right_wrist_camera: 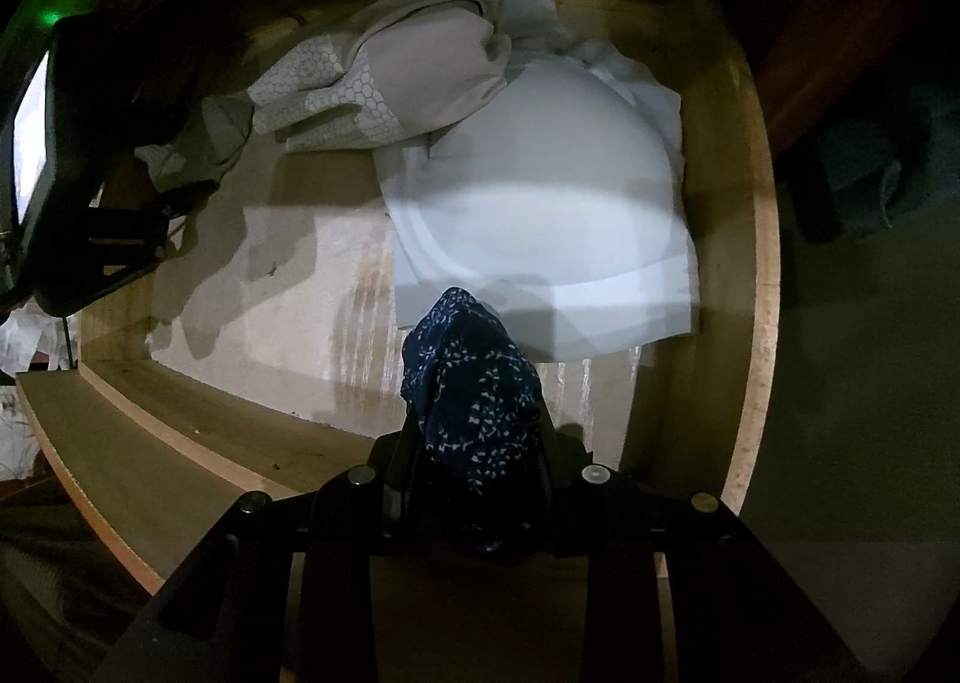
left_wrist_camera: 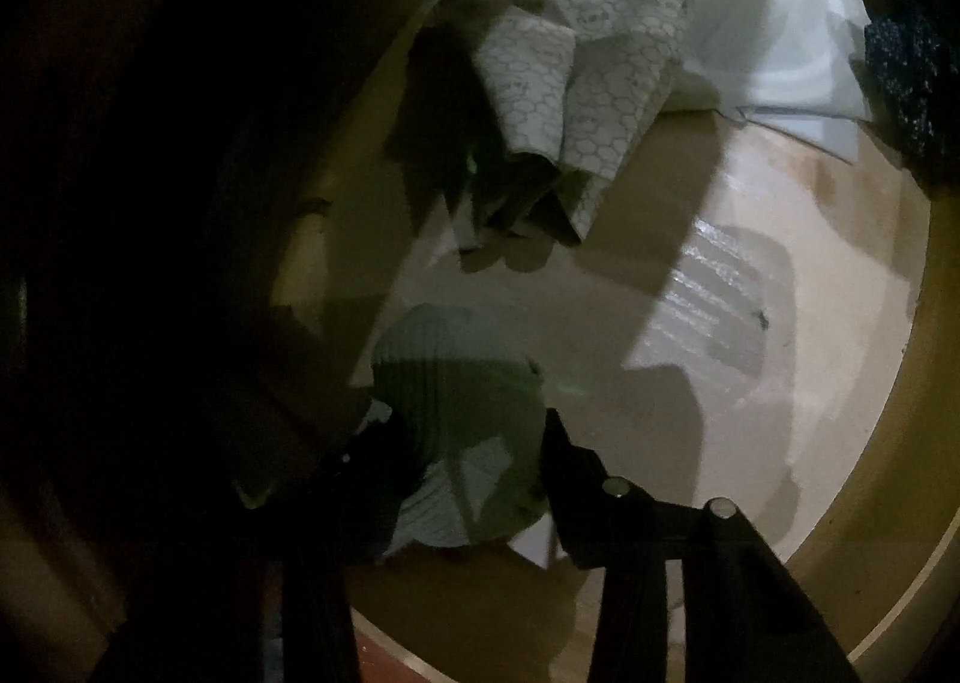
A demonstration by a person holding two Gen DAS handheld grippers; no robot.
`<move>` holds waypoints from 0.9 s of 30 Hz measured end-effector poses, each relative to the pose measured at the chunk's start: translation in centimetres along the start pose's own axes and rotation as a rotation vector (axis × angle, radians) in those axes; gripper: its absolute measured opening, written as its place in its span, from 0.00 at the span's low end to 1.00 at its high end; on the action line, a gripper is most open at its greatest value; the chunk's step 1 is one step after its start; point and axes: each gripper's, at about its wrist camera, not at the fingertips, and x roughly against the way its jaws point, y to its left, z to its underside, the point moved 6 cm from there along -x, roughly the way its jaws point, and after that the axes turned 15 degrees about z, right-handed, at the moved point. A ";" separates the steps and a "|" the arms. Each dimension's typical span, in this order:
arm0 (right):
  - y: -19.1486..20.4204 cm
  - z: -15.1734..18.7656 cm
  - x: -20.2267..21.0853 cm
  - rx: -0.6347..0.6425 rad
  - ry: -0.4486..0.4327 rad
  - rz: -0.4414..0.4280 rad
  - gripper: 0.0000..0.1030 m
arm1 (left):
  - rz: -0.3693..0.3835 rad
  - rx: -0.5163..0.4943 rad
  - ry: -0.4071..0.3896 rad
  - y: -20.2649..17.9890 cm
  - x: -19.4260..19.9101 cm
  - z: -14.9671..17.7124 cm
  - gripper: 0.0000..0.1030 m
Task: Take underwear out of drawer
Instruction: 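Lower the left tool into the drawer and grasp the grey sock, then lift the grey sock with the left tool while the right tool holds the navy underwear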
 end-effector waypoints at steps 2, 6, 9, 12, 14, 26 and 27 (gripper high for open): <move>0.2 -0.1 0.0 0.001 -0.002 0.002 0.26 | 0.015 0.017 -0.007 -0.6 0.5 0.7 0.36; 0.4 0.0 0.0 0.007 -0.006 0.008 0.26 | 0.020 0.026 -0.019 -1.5 1.8 1.3 0.35; 0.4 -0.1 -0.1 0.008 -0.010 0.011 0.26 | 0.041 0.040 -0.033 -2.3 3.0 1.8 0.35; 0.5 -0.1 -0.2 0.009 -0.013 0.015 0.26 | 0.060 0.054 -0.050 -2.8 4.1 2.2 0.35; 0.6 -0.1 -0.3 0.009 -0.015 0.016 0.26 | 0.063 0.055 -0.053 -3.3 4.9 2.4 0.34; 0.8 -0.1 -0.3 0.002 -0.028 0.014 0.26 | 0.190 0.200 -0.197 -6.0 10.6 4.6 0.34; 0.8 -0.1 -0.3 -0.002 -0.027 0.011 0.26 | 0.200 0.211 -0.201 -6.2 10.9 4.9 0.34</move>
